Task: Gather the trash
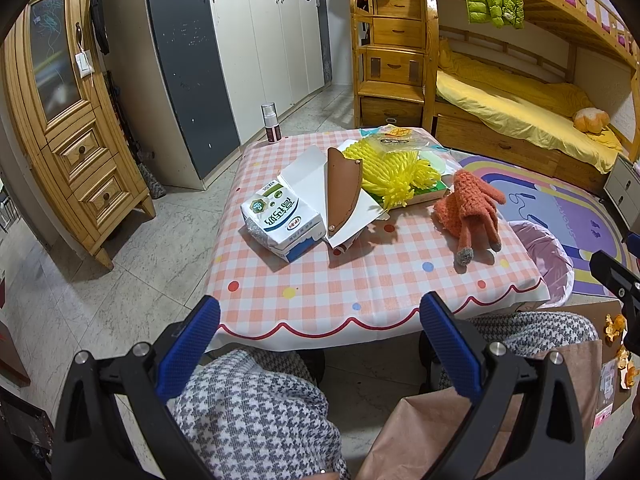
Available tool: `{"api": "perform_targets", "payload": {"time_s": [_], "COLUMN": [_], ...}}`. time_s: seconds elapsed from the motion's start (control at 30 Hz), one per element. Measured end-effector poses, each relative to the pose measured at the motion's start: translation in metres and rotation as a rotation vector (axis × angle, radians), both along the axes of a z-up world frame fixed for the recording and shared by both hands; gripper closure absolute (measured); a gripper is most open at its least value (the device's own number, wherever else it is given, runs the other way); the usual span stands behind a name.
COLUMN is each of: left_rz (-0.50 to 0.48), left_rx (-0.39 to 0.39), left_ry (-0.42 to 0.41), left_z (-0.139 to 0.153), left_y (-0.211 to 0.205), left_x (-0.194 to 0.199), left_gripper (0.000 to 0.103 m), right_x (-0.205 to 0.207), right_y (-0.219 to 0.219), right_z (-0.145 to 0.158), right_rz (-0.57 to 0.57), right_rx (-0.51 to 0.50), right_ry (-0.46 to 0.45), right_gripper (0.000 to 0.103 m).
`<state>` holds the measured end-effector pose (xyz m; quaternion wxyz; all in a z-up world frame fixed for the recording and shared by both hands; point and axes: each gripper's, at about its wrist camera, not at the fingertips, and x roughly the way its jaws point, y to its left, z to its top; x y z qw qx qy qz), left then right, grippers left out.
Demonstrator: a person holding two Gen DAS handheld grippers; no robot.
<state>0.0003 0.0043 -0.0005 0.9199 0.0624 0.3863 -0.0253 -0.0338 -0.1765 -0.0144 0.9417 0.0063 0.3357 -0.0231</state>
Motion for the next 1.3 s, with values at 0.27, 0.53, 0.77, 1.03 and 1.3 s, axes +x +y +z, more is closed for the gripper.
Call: {"api": "perform_targets", "payload": {"time_s": [0.27,0.53,0.77,1.03,1.3], "left_rz": [0.000,0.001,0.001,0.004,0.040], "left_rx": [0.001,0.001,0.001,0.003,0.025], "left_ry": [0.000,0.002,0.002,0.002,0.010], "left_z": [0.000,0.000,0.002,0.002,-0.012], "left_y": [0.000,0.000,0.003,0.003,0.006], "left_x": [0.000,0.000,0.000,0.001,0.014], "left_gripper": [0.006,0.006,0.006,0.006,0.006], "right_x": [0.000,0.000,-0.001,0.000,0.017], "right_y": [0.000,0.000,0.000,0.001,0.002], "right_z": [0.000,0.000,0.000,-0.001,-0.014], "right_rz": [0.001,0.000,0.001,0.000,-0.017], "right_rx": [0.000,-0.001,0.000,-0.001,-0.003], "right_ry": [0.001,0.002,0.001,0.001,0.005], "right_gripper": [0.006,0.006,0.006,0.006,0.006]}}
